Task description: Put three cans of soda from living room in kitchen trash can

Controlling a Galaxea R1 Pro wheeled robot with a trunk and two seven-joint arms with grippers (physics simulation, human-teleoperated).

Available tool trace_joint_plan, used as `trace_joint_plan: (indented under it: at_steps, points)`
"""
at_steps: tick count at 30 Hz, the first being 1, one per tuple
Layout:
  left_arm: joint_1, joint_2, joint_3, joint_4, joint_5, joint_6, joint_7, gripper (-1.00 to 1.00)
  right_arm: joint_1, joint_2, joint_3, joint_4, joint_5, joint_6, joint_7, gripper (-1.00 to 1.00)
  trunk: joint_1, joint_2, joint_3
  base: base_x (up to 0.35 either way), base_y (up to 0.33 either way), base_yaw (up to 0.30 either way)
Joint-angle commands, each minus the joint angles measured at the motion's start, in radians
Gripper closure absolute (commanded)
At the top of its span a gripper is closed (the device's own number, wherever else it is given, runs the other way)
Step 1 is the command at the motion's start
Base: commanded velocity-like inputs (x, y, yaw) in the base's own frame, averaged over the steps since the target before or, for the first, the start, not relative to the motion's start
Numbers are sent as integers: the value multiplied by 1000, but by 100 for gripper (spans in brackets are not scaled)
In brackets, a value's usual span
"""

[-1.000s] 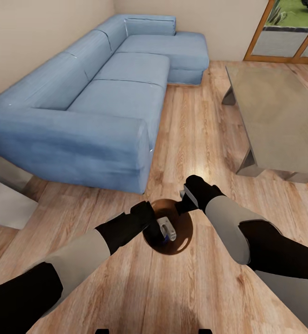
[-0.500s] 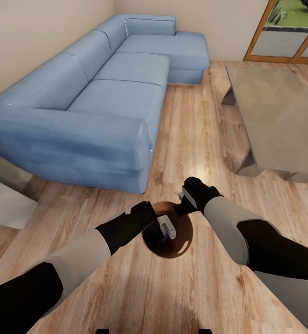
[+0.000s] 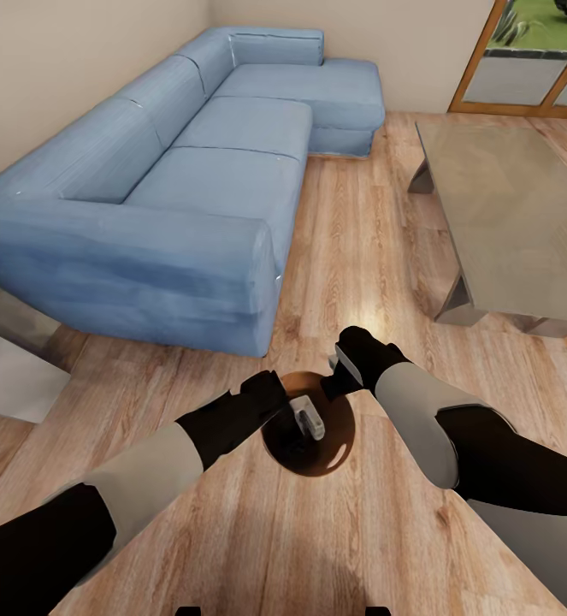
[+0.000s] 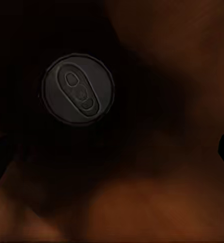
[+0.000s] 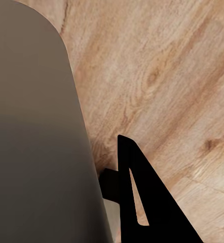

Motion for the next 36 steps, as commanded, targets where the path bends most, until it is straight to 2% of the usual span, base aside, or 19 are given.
trace_joint_plan:
  at_steps: [1, 4, 7, 8, 9, 12, 14, 15, 17, 18, 19, 20, 22, 23, 26, 30, 31, 32, 36]
  points:
    - [0, 1, 0, -1, 0, 0, 0, -100, -1, 0, -9, 1, -29, 2, 1, 100, 0, 0, 0, 0, 0, 0]
    - [1, 9, 15, -67, -2, 0, 0, -100, 0, 0, -12, -1, -29, 2, 1, 100, 0, 0, 0, 0, 0, 0]
    - [2, 14, 77, -193, -1, 5, -1, -100, 2, 0, -15, -2, -29, 2, 1, 100, 0, 0, 0, 0, 0, 0]
    - [4, 23, 126, -266, -1, 9, -4, -100, 2, -2, -16, -2, -29, 2, 2, 100, 0, 0, 0, 0, 0, 0]
    - [8, 32, 152, -302, 0, 11, -6, -100, 2, -2, -17, -2, -29, 2, 2, 100, 0, 0, 0, 0, 0, 0]
    - [59, 104, 284, -493, 6, 28, -17, -100, 3, -9, -17, -2, -29, 2, 4, 100, 0, 0, 0, 0, 0, 0]
    - [84, 136, 348, -570, 11, 40, -35, -100, 3, -12, -17, -2, -29, 2, 6, 100, 0, 0, 0, 0, 0, 0]
    - [109, 170, 427, -637, 18, 49, -75, -100, 3, -17, -17, -2, -29, 2, 8, 100, 0, 0, 0, 0, 0, 0]
    - [131, 201, 514, -684, 23, 53, -132, -100, 4, -22, -17, -2, -29, 2, 11, 100, 0, 0, 0, 0, 0, 0]
    - [149, 227, 609, -714, 26, 54, -197, -100, 4, -29, -17, -3, -30, 2, 13, 100, 0, 0, 0, 0, 0, 0]
    - [159, 238, 659, -725, 27, 54, -229, -100, 5, -34, -17, -3, -30, 2, 14, 100, 0, 0, 0, 0, 0, 0]
    - [181, 255, 763, -740, 28, 53, -287, -100, 5, -44, -17, -3, -30, 2, 15, 100, 0, 0, 0, 0, 0, 0]
    - [206, 267, 870, -749, 29, 47, -328, -100, 6, -56, -17, -3, -30, 2, 16, 100, 0, 0, 0, 0, 0, 0]
    - [246, 277, 1017, -755, 24, 18, -362, -100, 6, -81, -17, -4, -31, 2, 19, 100, 0, 0, 0, 0, 0, 0]
    - [300, 280, 1147, -756, 17, -46, -377, -100, 7, -124, -17, -4, -32, 2, 43, 100, 0, 0, 0, 0, 0, 0]
    - [373, 278, 1204, -754, 14, -109, -347, -100, 8, -176, -17, -9, -29, 2, 80, 100, 0, 0, 0, 0, 0, 0]
    - [433, 277, 1223, -740, 10, -174, -285, -100, 9, -223, -16, -12, -29, 2, 96, 100, 0, 0, 0, 0, 0, 0]
    - [469, 276, 1230, -713, 9, -225, -227, -100, 9, -251, -16, -13, -29, 2, 102, 100, 0, 0, 0, 0, 0, 0]
    - [521, 274, 1236, -580, 9, -351, -68, -100, 11, -298, -15, -16, -27, 2, 109, 100, 0, 0, 0, 0, 0, 0]
